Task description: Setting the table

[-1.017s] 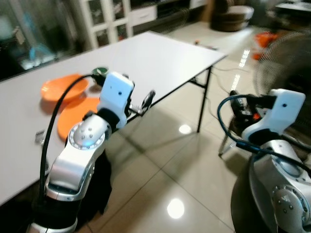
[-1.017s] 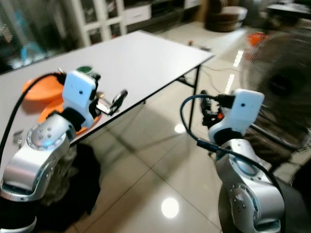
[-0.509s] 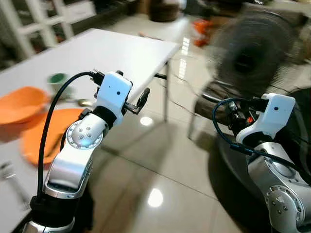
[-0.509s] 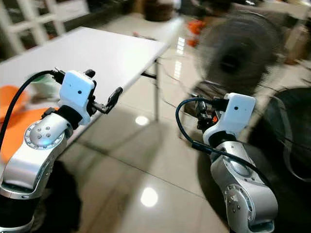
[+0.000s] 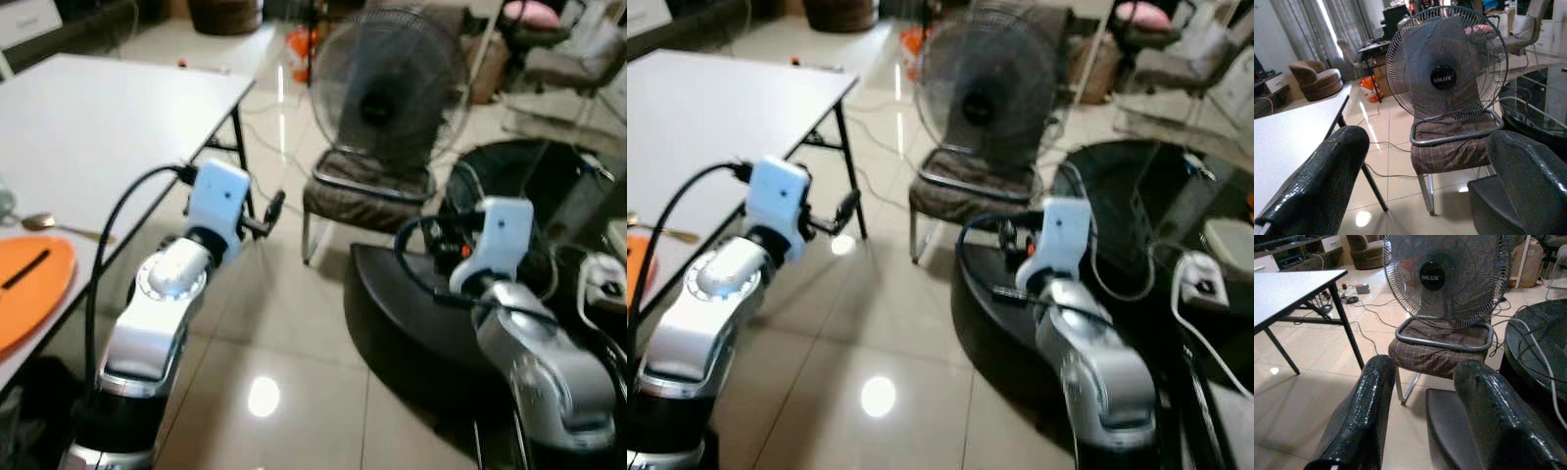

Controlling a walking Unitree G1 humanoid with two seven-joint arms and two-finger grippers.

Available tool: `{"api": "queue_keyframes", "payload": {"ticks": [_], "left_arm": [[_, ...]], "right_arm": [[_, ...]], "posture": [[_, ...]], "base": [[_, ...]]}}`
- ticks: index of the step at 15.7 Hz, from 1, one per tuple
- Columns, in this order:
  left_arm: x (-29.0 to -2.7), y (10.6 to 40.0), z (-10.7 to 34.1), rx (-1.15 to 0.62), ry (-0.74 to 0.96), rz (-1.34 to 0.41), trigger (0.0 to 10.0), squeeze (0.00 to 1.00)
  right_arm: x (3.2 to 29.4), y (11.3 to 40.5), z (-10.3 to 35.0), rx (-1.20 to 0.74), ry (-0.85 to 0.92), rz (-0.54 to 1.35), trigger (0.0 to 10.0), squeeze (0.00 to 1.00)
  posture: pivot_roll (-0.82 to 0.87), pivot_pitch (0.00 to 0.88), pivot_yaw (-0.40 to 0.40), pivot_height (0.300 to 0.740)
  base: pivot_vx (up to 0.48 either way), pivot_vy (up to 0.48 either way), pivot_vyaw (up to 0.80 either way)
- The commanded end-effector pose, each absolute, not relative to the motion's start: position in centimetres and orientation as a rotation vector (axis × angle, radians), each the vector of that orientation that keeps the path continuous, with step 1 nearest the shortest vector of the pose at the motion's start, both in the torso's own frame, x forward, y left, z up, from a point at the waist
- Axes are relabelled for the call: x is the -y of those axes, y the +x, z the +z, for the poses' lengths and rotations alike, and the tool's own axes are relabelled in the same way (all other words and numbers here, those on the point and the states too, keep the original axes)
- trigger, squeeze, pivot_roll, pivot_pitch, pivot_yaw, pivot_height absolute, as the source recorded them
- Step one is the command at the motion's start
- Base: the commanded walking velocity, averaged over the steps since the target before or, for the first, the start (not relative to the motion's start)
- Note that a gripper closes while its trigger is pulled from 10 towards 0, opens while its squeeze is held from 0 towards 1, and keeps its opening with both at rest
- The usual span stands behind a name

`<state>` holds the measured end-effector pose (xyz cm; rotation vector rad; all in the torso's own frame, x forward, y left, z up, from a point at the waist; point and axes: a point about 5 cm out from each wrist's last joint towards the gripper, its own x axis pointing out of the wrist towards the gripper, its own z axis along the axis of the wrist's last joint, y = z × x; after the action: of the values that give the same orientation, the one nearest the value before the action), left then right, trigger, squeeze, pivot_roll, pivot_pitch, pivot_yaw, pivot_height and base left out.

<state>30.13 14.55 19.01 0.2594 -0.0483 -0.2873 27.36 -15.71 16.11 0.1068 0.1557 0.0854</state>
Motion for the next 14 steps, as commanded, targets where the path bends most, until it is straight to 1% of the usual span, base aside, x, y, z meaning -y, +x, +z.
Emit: {"api": "queue_keyframes", "payload": {"ticks": [1, 4, 14], "left_arm": [[-14.6, 30.2, 19.2, 0.052, 0.243, -0.275, 10.0, 0.00], [-14.6, 30.3, 19.2, 0.051, 0.242, -0.273, 10.0, 0.00], [-14.8, 30.6, 19.2, 0.046, 0.239, -0.259, 10.0, 0.00]], "right_arm": [[16.1, 27.8, 15.6, -0.173, 0.075, 0.090, 10.0, 0.00], [15.6, 28.1, 15.2, -0.160, 0.024, 0.136, 10.0, 0.00], [15.6, 29.2, 15.1, -0.119, 0.027, 0.153, 10.0, 0.00]], "posture": [[-0.02, 0.000, 0.013, 0.740], [-0.02, 0.000, 0.009, 0.740], [-0.01, 0.000, 0.012, 0.740]], "base": [[0.431, 0.000, 0.00], [0.456, 0.000, 0.00], [0.455, 0.000, 0.00]]}}
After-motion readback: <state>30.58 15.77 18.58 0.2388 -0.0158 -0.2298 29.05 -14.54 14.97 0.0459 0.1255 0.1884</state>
